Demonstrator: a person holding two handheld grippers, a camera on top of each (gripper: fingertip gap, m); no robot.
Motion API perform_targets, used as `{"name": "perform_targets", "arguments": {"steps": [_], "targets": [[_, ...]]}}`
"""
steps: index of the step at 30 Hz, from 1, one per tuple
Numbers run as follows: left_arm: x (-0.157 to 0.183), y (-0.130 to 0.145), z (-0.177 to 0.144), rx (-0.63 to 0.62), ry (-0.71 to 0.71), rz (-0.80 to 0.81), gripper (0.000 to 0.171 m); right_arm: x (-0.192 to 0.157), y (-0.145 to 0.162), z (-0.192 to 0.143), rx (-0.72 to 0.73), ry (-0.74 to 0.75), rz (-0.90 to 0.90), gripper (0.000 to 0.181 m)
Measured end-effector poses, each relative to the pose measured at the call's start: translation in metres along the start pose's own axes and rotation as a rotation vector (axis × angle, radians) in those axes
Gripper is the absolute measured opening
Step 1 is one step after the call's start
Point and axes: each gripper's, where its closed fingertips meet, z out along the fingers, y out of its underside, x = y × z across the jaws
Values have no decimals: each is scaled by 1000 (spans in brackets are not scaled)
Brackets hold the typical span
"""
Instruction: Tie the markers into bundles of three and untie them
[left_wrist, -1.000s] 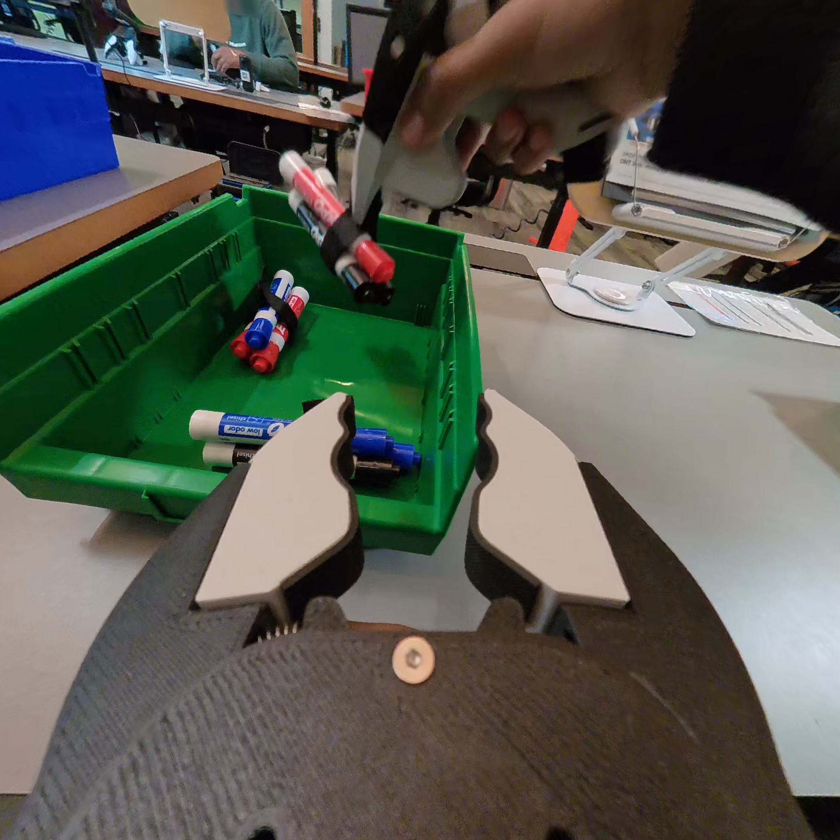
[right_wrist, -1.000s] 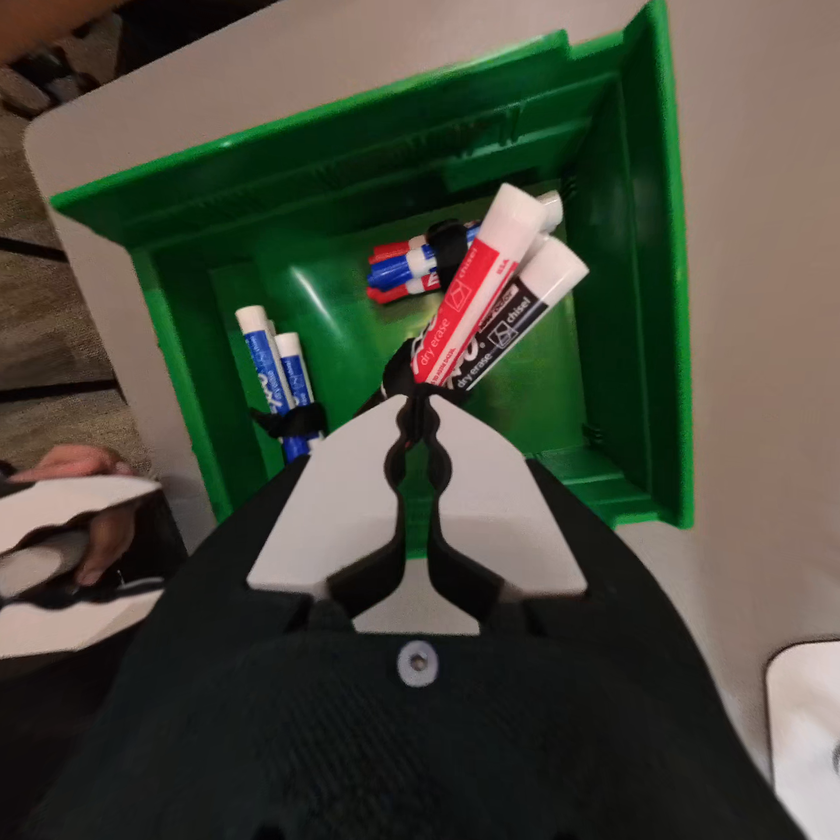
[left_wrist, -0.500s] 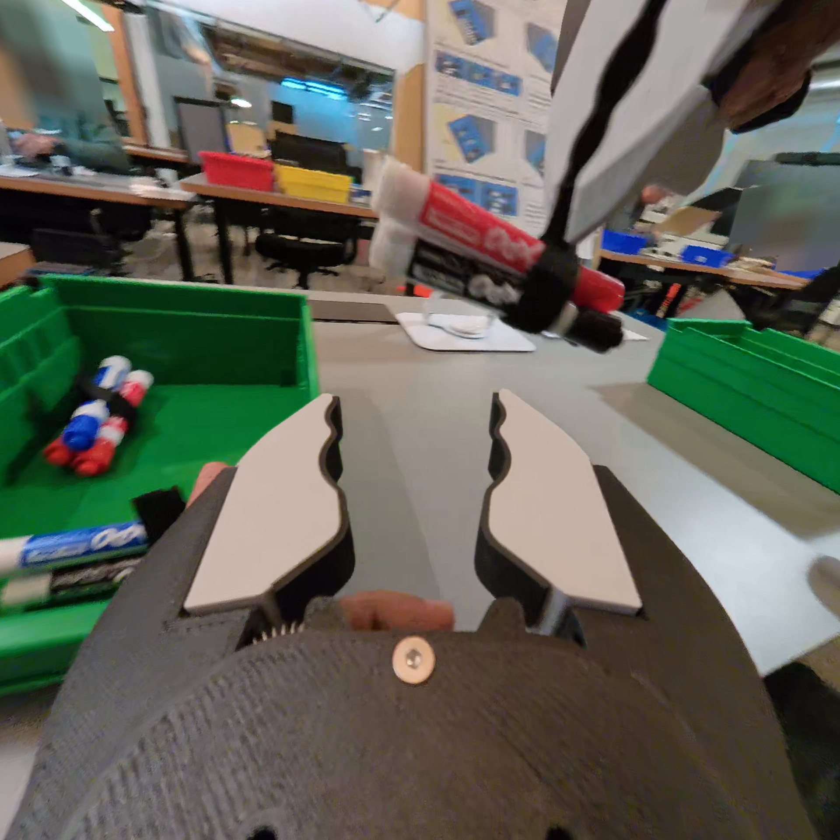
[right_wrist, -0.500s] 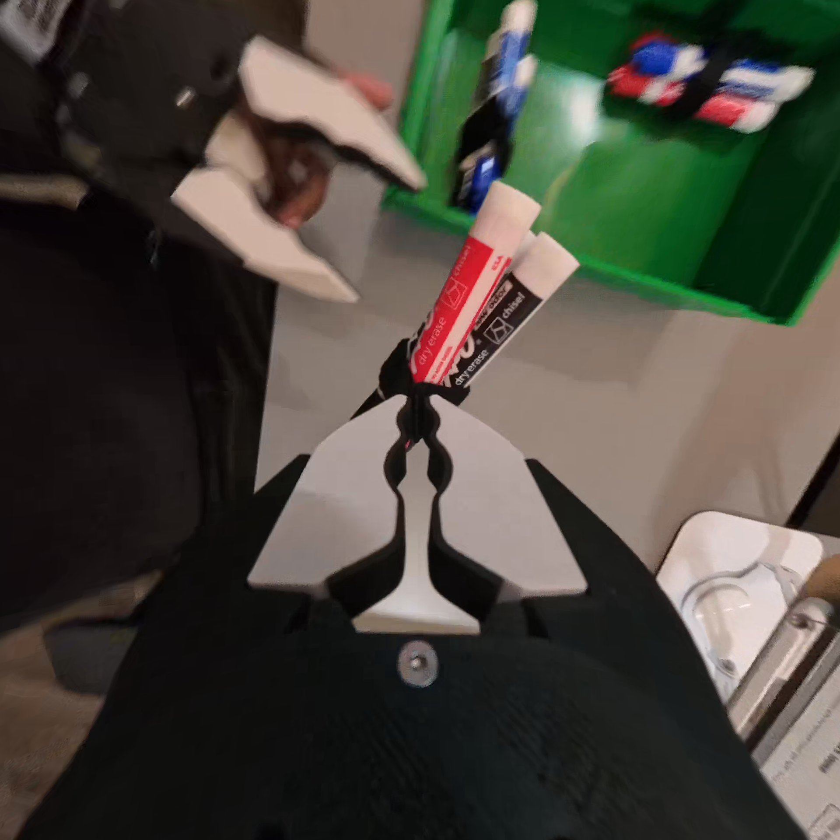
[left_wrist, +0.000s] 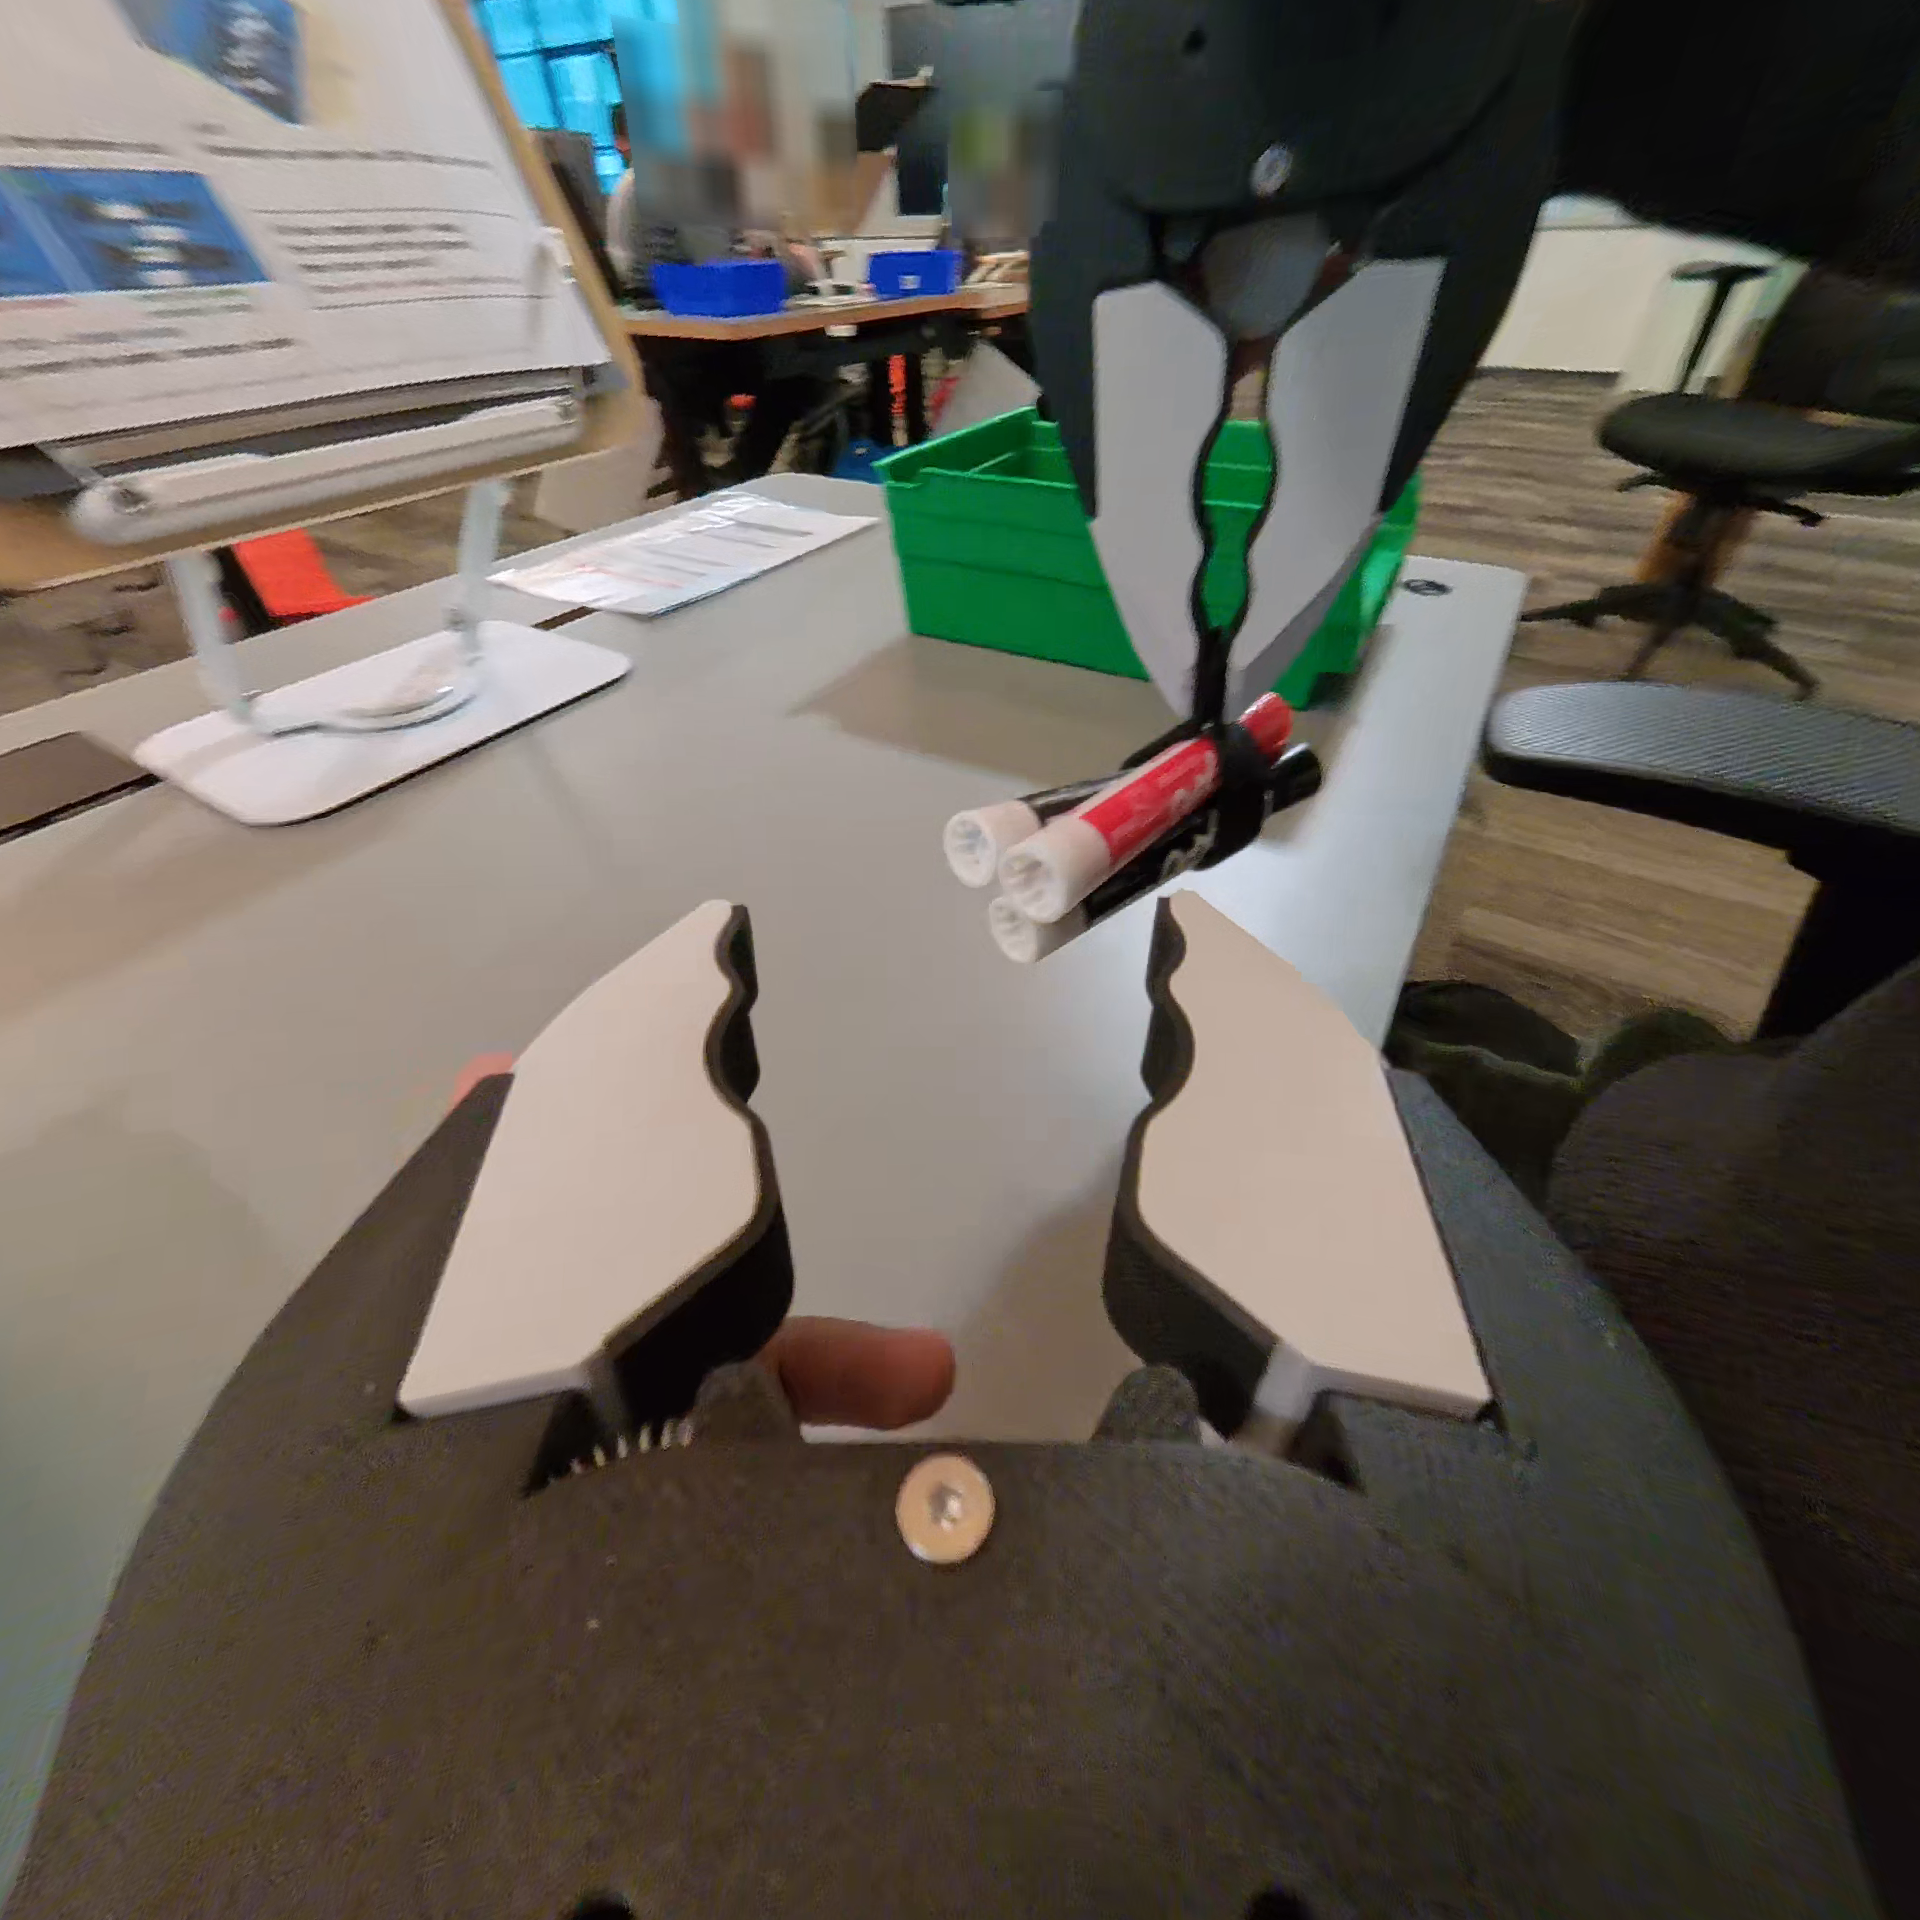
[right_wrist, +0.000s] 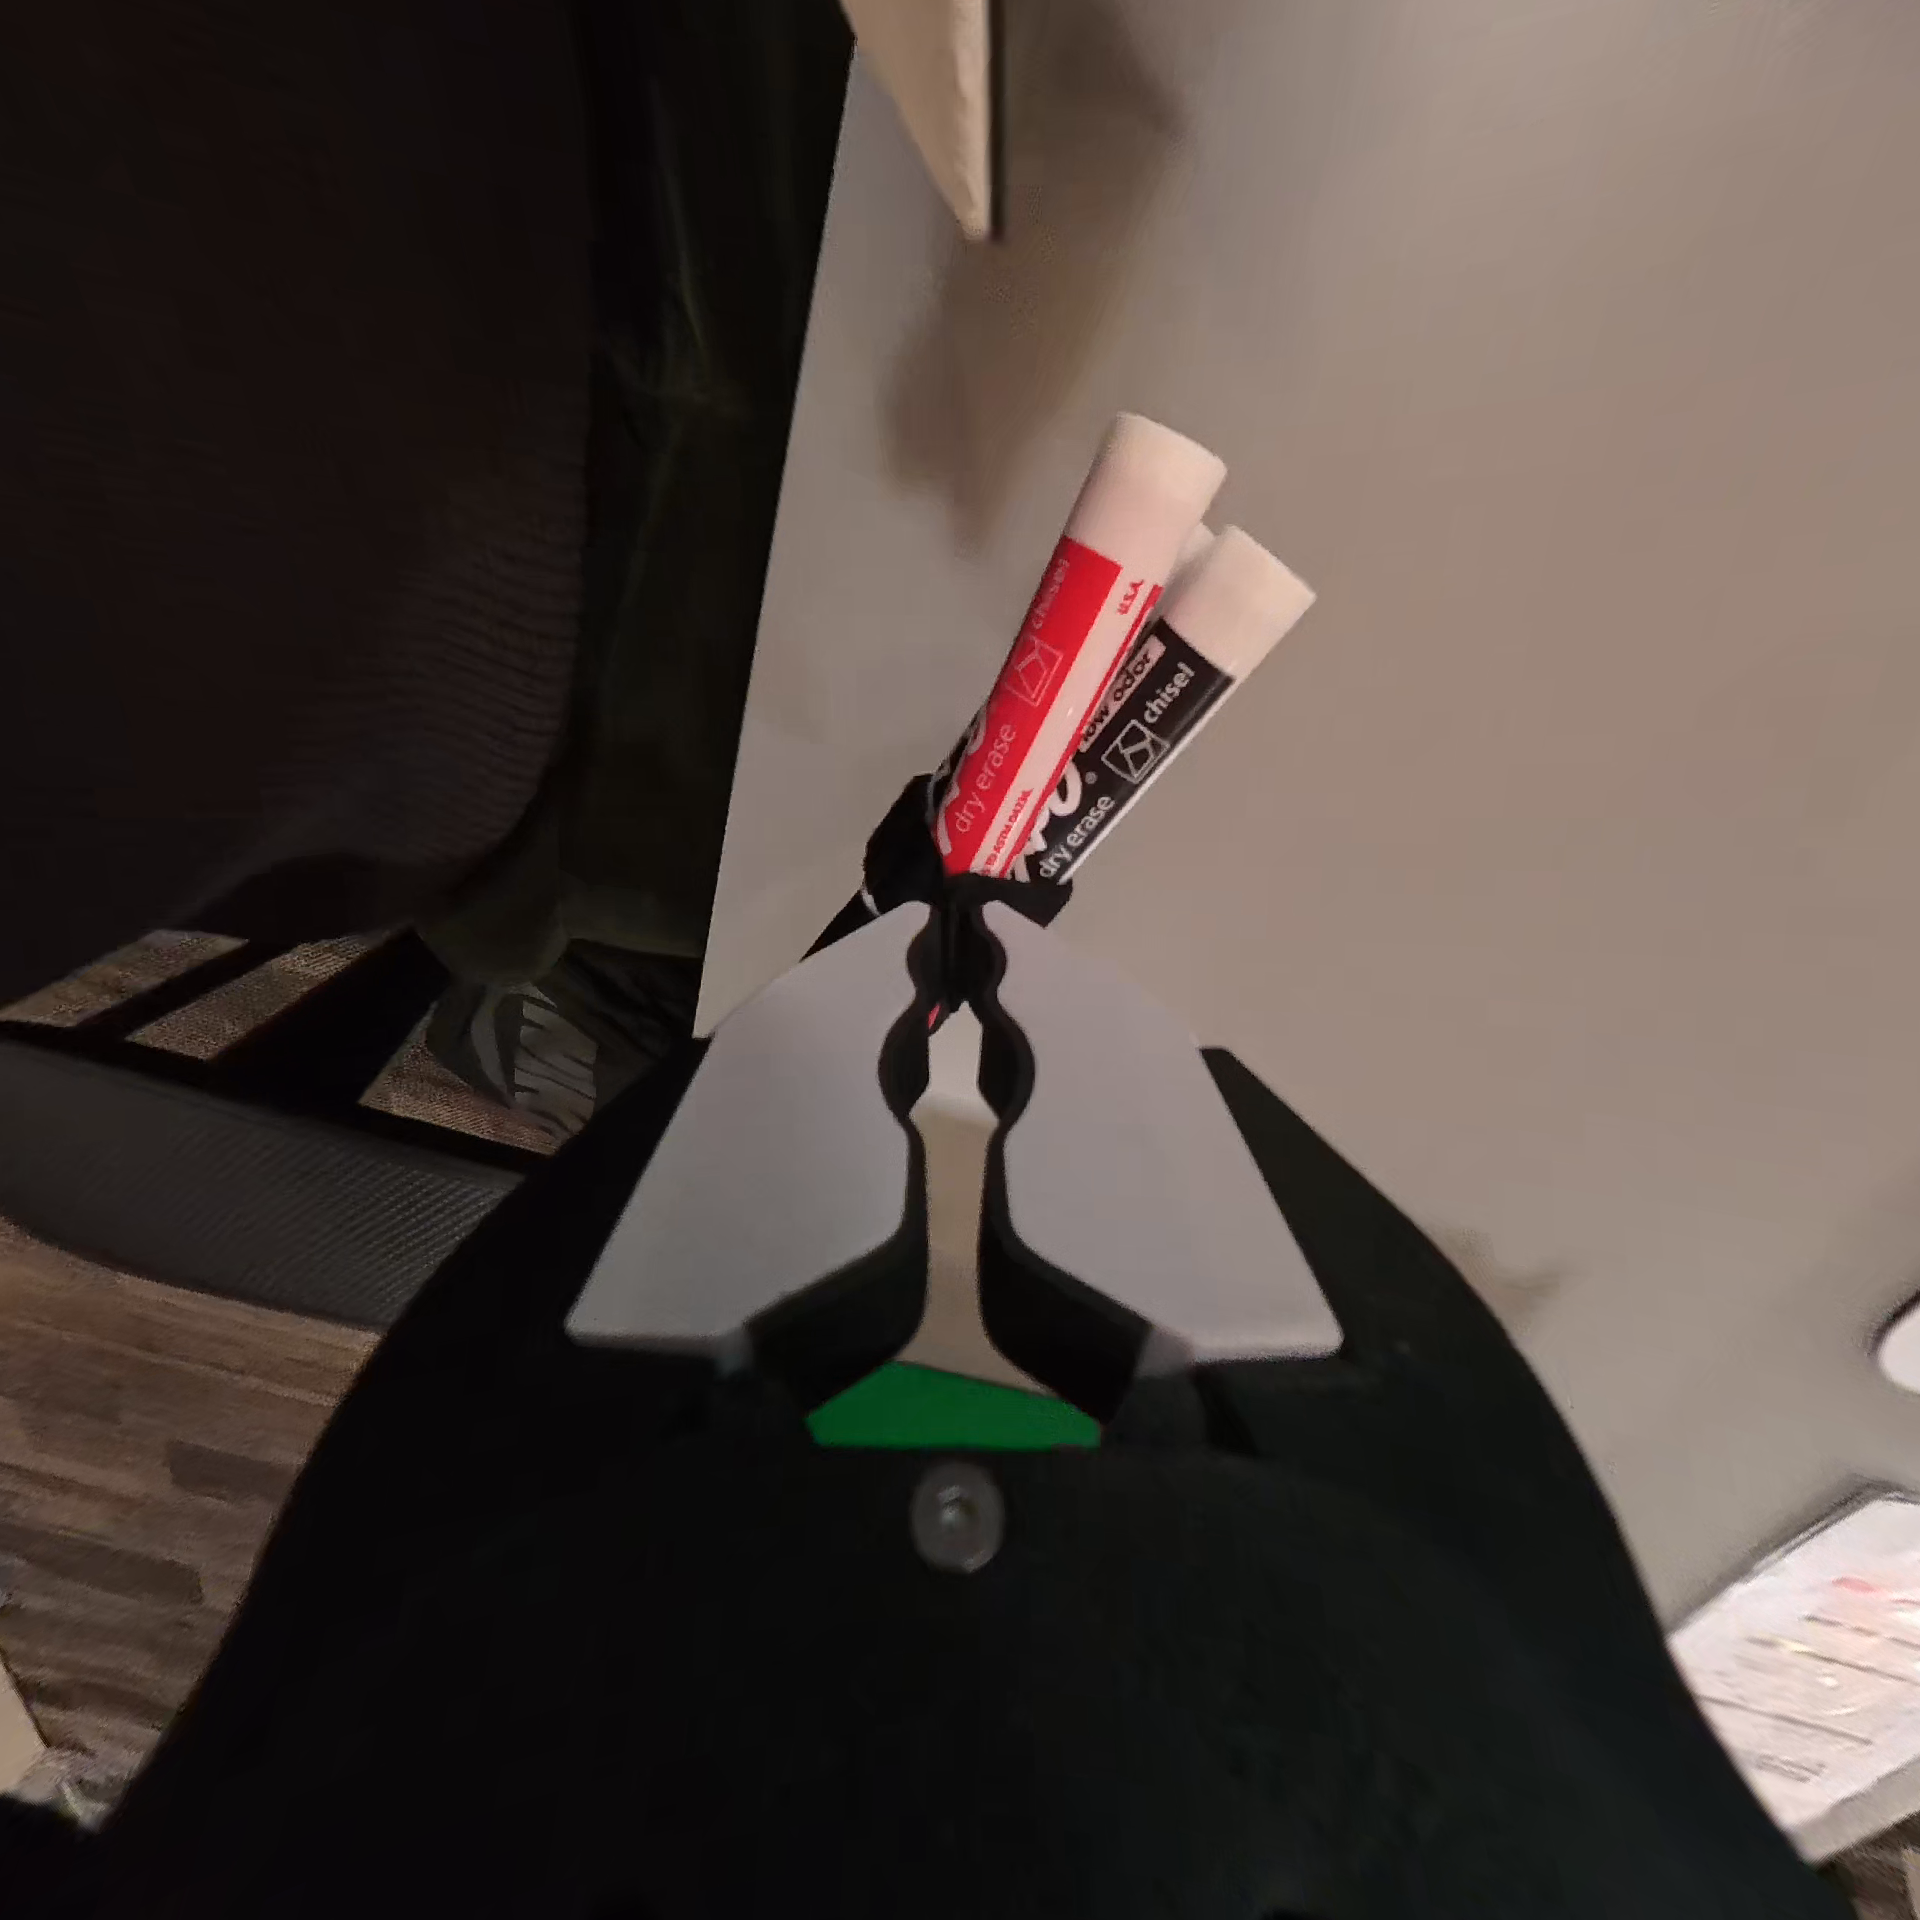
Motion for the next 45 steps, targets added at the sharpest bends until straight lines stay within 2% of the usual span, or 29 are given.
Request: {"name": "perform_targets", "arguments": {"steps": [4, 11, 16, 21, 26, 35, 42, 45], "targets": [[20, -4, 19, 2, 87, 49, 76, -5, 21, 13, -19, 36, 48, 4], [46, 10, 46, -87, 209, 197, 73, 2, 27, 27, -62, 181, 194, 4], [40, 13, 60, -107, 184, 207, 76, 12, 24, 28, 9, 283, 364, 4], [15, 13, 66, -115, 132, 109, 80, 12, 22, 14, 152, 331, 465, 4], [3, 10, 64, -99, 121, 16, 84, 3, 38, 11, 126, 328, 485, 4], [12, 1, 55, -63, 231, -258, 94, 0, 28, 4, 206, 310, 433, 4], [18, 1, 48, -61, 277, -328, 99, -5, 1, -12, 305, 300, 349, 4], [34, -6, 47, -37, 364, -445, 101, -9, -11, -19, 351, 288, 316, 4]]}}
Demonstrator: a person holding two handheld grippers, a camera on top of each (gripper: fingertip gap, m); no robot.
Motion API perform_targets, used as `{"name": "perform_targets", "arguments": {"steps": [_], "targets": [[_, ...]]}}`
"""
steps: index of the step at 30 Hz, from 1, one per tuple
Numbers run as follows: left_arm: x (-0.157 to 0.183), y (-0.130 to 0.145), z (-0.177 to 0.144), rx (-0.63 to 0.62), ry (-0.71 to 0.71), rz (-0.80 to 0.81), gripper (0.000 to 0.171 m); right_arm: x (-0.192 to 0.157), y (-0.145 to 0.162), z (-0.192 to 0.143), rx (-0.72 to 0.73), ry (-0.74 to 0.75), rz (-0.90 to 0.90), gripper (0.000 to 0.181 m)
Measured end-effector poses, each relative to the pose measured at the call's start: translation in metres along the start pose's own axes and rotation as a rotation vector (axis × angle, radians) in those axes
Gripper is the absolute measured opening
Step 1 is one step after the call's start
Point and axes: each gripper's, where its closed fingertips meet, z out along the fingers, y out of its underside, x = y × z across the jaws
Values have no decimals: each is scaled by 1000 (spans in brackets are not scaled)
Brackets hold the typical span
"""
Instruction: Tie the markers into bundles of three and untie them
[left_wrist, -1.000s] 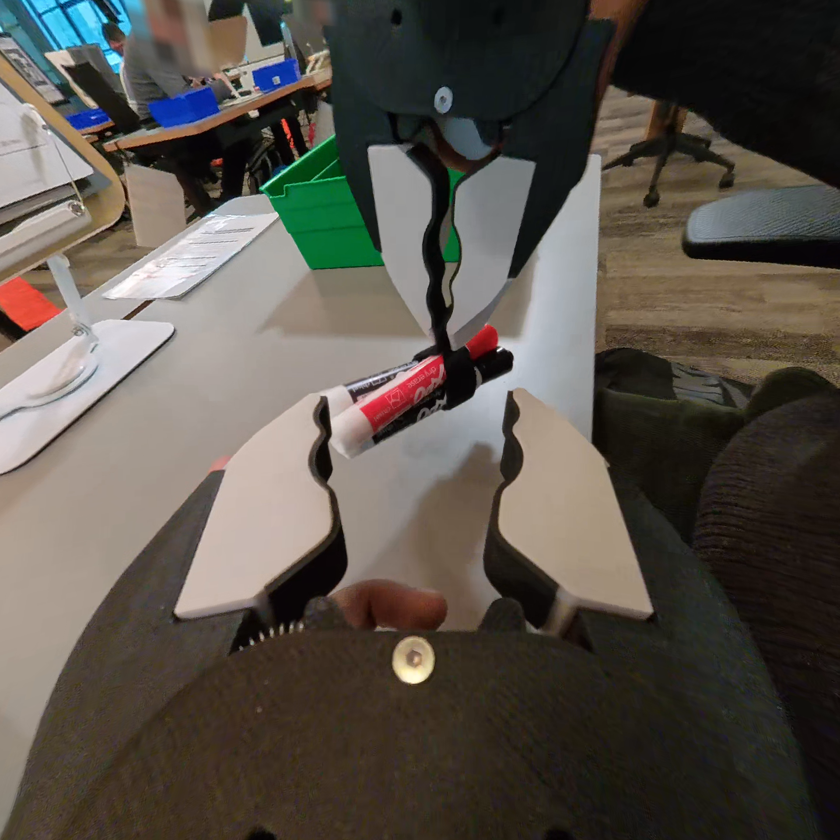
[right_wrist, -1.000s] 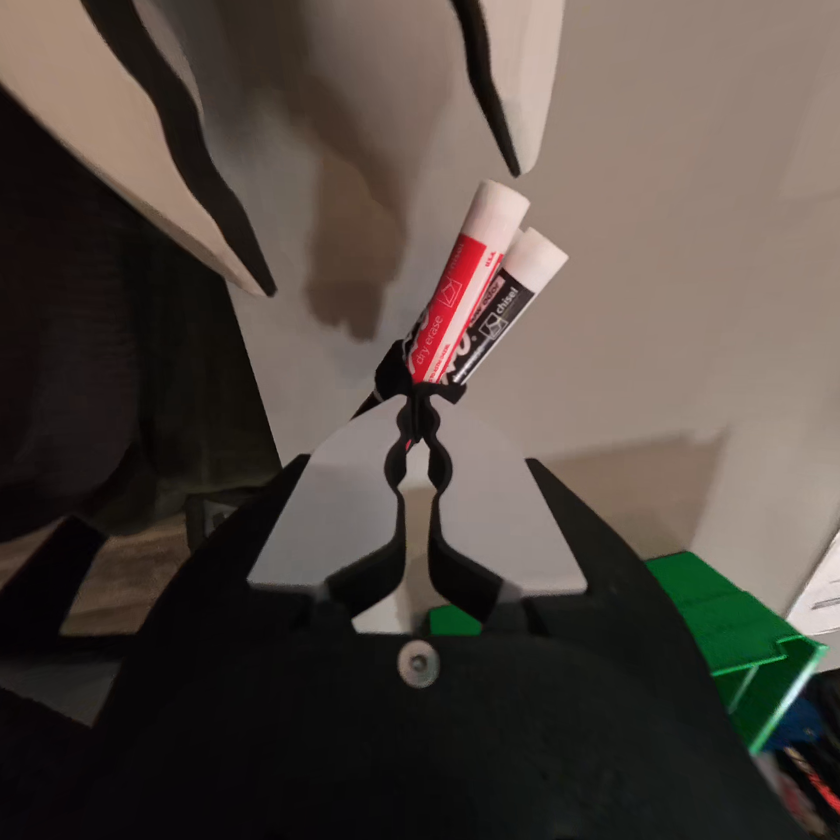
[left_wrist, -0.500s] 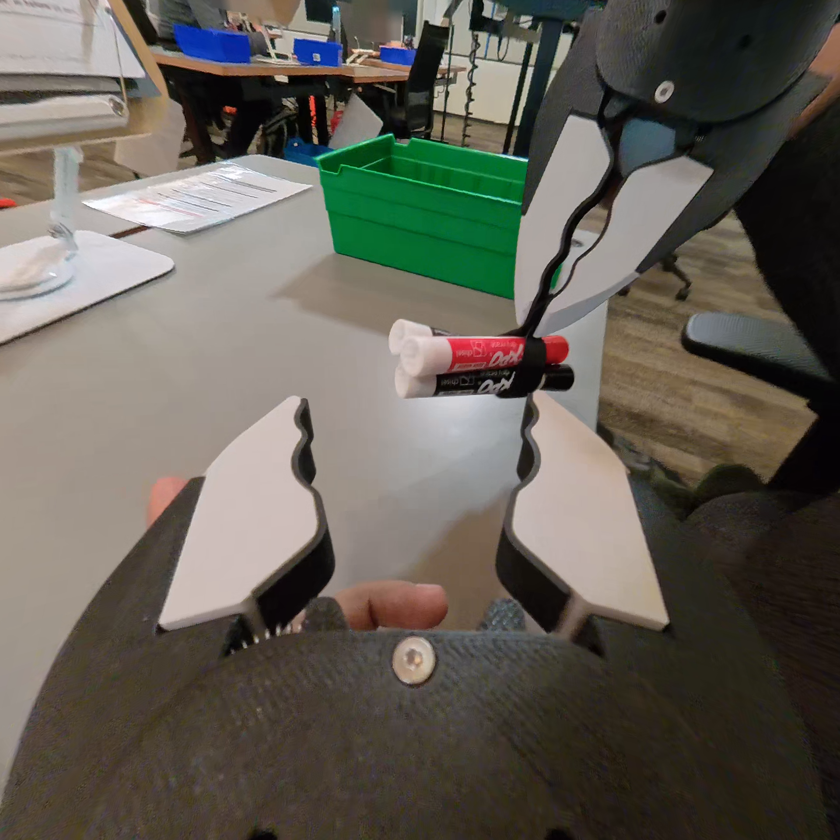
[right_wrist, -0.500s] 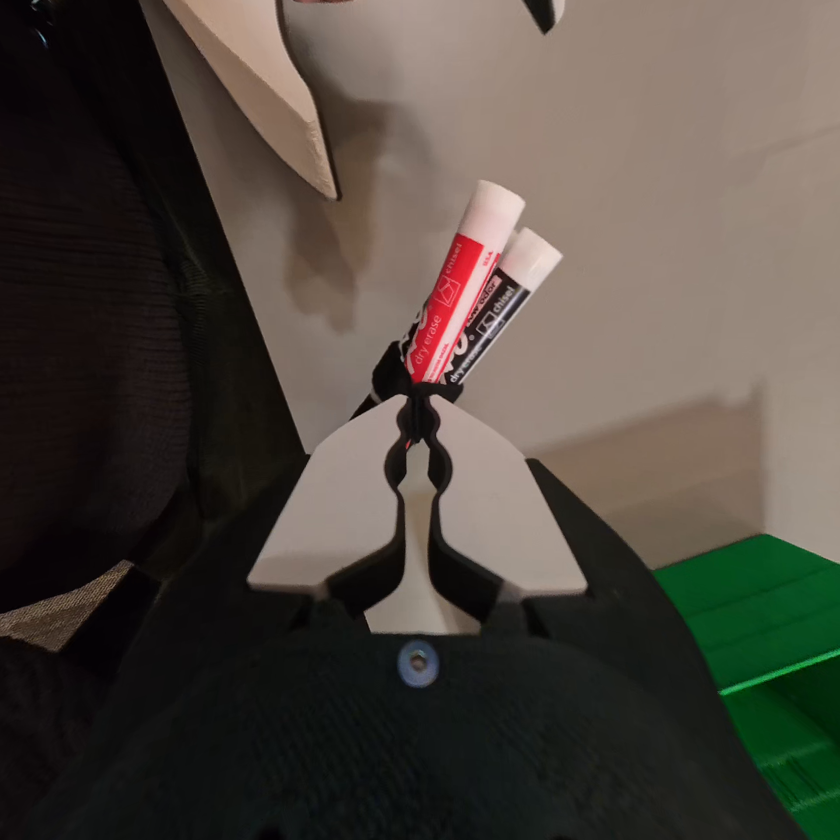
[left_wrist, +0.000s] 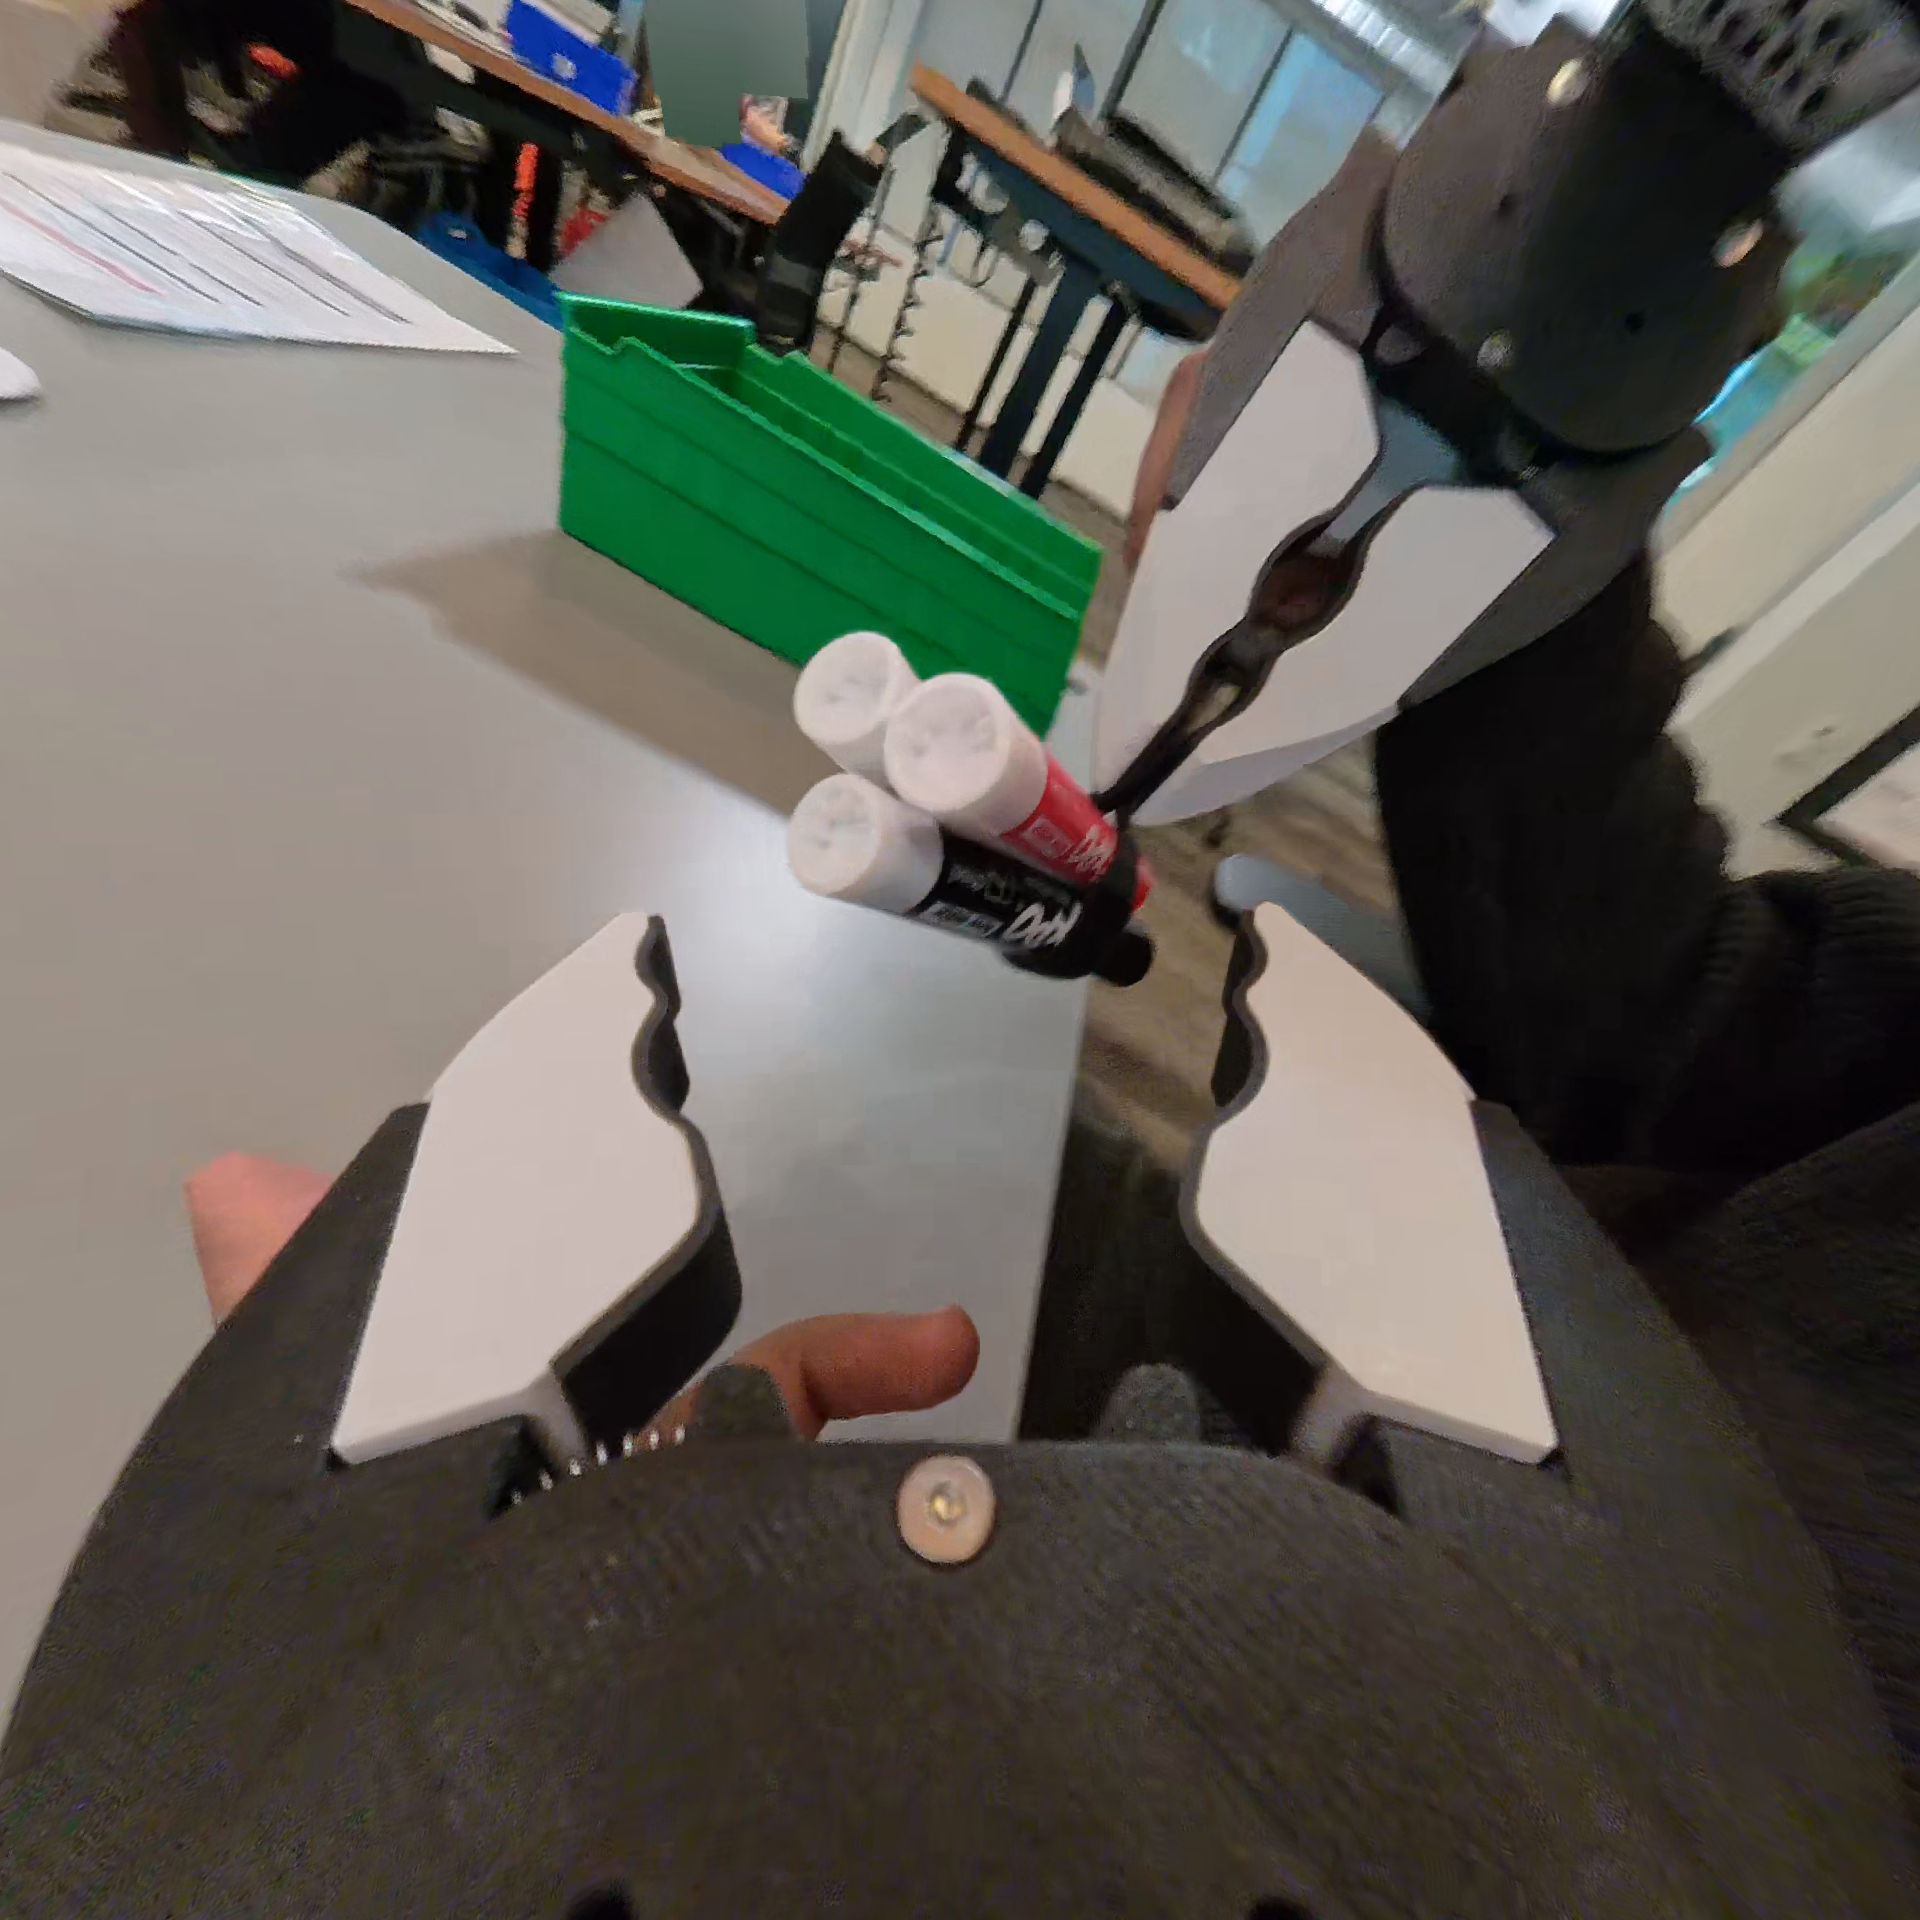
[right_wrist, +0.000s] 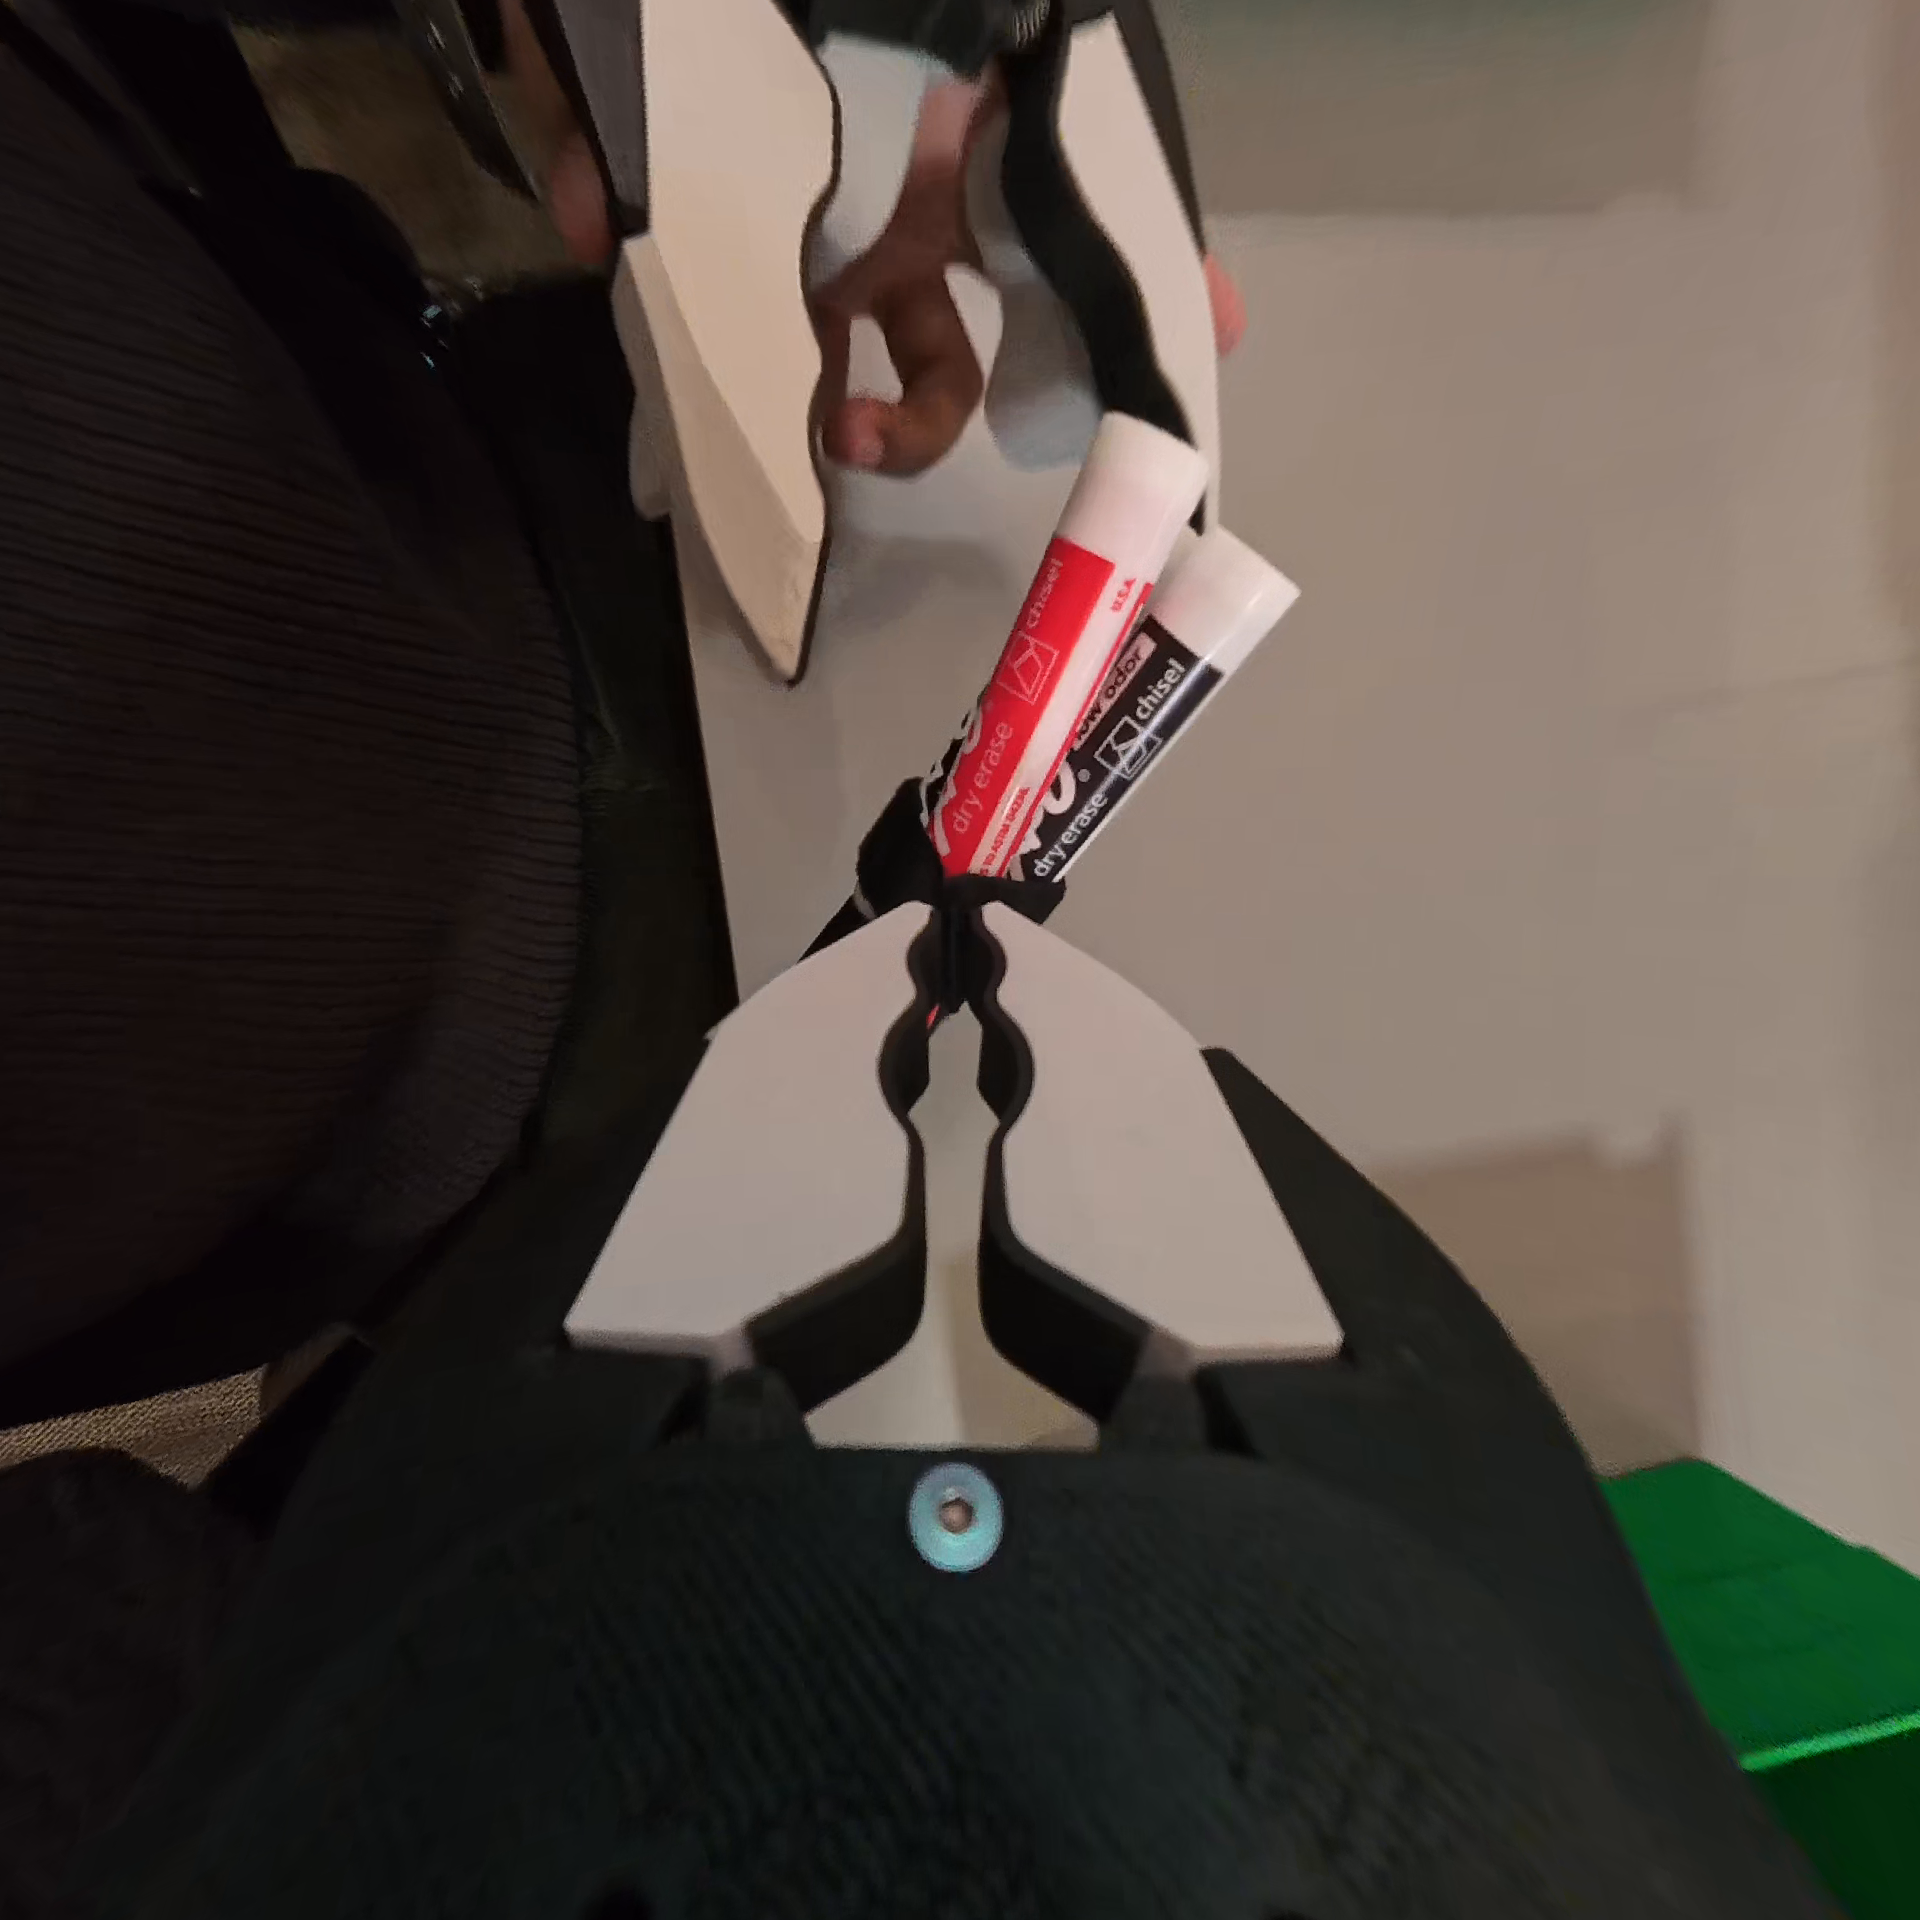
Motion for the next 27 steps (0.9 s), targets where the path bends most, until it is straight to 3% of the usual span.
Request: {"name": "perform_targets", "arguments": {"steps": [5, 12, 18, 23, 27], "targets": [[29, -15, 7, 136, 163, -212, 101, -7, -9, -5, 28, -12, -24, 4], [5, -30, -5, 453, 201, -637, 78, -13, -20, -9, 95, -47, -22, 4], [15, -21, 8, 458, 230, -677, 70, -12, -13, 13, 63, -100, 7, 4], [-10, -12, 5, 506, 145, -807, 49, -10, -11, 27, 64, -142, 40, 4], [-20, -4, 7, 485, 128, -881, 45, -8, -7, 36, 43, -155, 59, 4]]}}
